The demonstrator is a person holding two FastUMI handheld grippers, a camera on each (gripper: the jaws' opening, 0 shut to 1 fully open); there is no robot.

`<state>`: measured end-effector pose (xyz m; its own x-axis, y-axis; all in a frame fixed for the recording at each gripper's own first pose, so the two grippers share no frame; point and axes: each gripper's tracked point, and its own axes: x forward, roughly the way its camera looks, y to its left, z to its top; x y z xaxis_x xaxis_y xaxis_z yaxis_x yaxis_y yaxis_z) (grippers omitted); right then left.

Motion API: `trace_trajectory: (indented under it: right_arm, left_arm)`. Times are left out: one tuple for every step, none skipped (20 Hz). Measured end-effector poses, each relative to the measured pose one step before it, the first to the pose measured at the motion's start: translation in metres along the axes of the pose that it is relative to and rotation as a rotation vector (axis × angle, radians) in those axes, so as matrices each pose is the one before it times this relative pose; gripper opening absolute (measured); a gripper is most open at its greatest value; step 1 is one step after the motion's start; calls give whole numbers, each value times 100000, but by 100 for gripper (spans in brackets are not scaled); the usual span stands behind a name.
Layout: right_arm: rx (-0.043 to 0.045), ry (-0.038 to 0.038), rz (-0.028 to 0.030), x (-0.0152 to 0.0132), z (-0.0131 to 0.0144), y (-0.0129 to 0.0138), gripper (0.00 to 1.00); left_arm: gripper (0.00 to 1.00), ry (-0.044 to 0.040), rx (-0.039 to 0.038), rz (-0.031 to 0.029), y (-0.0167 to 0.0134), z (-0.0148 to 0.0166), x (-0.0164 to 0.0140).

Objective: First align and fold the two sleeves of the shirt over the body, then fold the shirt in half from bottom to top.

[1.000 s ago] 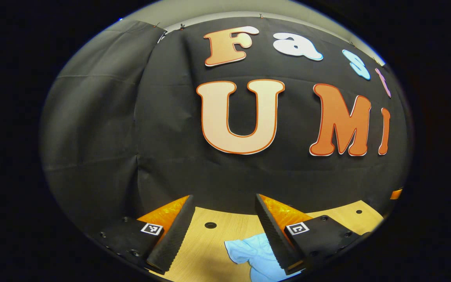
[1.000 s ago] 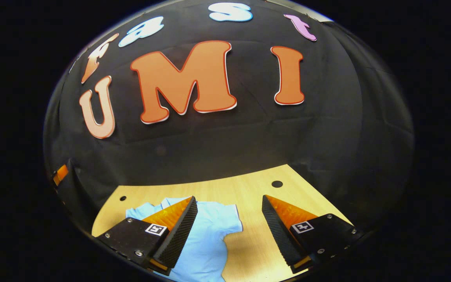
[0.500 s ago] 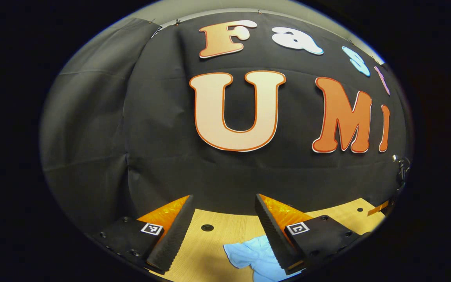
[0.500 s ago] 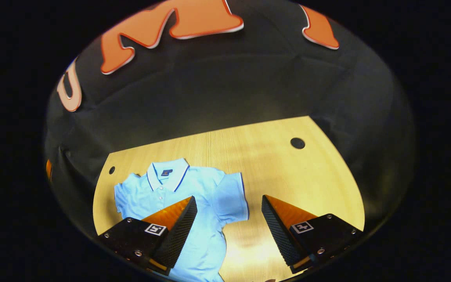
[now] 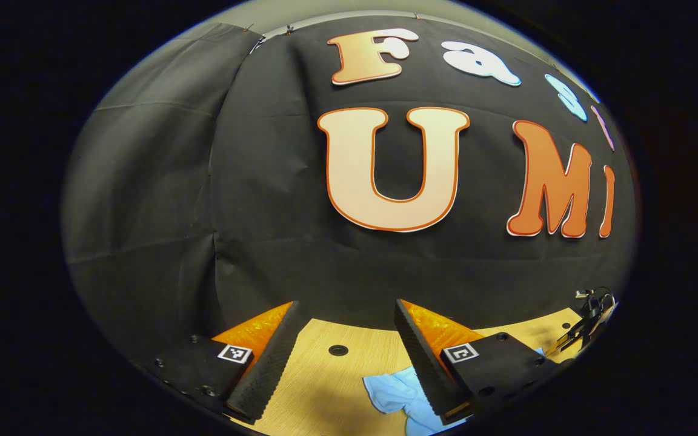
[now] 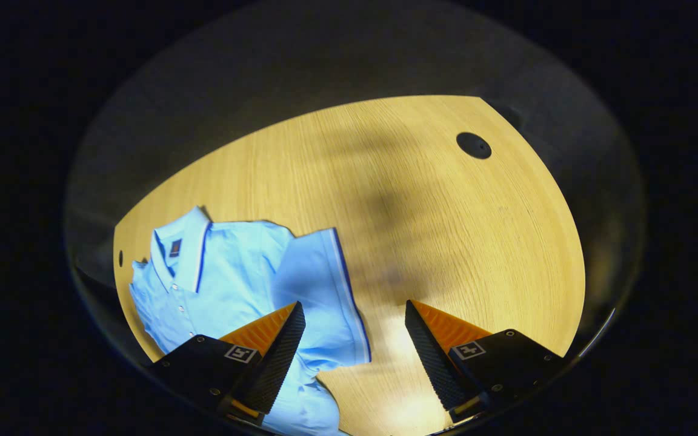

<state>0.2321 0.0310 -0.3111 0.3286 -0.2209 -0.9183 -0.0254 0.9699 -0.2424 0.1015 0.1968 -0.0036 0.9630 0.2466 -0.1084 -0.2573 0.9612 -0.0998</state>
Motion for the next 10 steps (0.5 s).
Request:
trace_trajectory:
  right_arm:
    - [-137, 1530, -919, 259, -341, -249, 100]
    - [-735, 1106, 219, 214, -99, 90, 100]
    - [-613, 845, 292, 123, -170, 140, 100]
    - [-14, 1047, -260, 101, -183, 112, 100]
    - [36, 1172, -95, 140, -202, 27, 100]
    - [-467, 1006, 123, 94, -138, 50, 100]
    - [-613, 1569, -530, 112, -320, -30, 100]
    - [-869, 1043, -1140, 54, -332, -93, 99]
    - [-709, -1200, -2224, 417, 149, -247, 94]
    - [-297, 347, -906, -12, -60, -293, 80]
  left_arm:
    - [99, 769, -113, 456, 183, -297, 176]
    - [99, 622, -265, 271, 201, -458, 142]
    - [99, 667, -268, 404, 176, -266, 133]
    - [99, 832, -267, 178, 72, -384, 55]
    - [99, 703, -110, 276, 48, -211, 210]
    - [100, 404, 79, 298, 60, -125, 35]
    - [99, 95, 131, 64, -3, -1, 163]
    - [99, 17, 241, -37, 5, -67, -101]
    - [98, 84, 211, 112, 31, -90, 40]
    - [96, 323, 139, -43, 37, -68, 131]
